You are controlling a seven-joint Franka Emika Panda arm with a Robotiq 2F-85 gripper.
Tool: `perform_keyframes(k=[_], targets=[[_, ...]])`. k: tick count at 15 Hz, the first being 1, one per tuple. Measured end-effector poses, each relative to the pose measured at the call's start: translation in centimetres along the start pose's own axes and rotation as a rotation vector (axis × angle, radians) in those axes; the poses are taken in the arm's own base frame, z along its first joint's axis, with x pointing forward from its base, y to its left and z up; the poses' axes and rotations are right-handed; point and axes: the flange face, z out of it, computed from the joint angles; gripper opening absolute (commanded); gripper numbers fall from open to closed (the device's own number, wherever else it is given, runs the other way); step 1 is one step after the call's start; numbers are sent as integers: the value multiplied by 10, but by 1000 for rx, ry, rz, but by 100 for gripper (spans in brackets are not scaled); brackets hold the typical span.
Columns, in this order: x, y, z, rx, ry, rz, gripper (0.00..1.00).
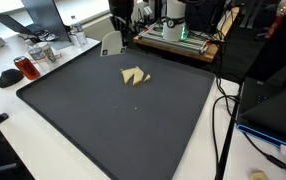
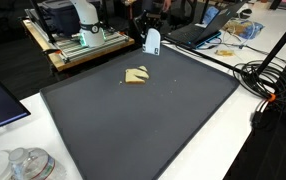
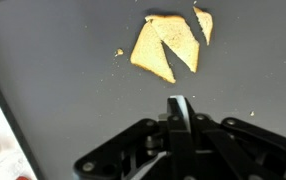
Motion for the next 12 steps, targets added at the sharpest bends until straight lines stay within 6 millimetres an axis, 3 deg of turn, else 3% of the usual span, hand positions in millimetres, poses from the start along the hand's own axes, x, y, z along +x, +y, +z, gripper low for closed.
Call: perform_keyframes(k=[6,12], targets=[[-37,4,-19,17,46,17,1],[-73,22,-18,76,142,29,1]])
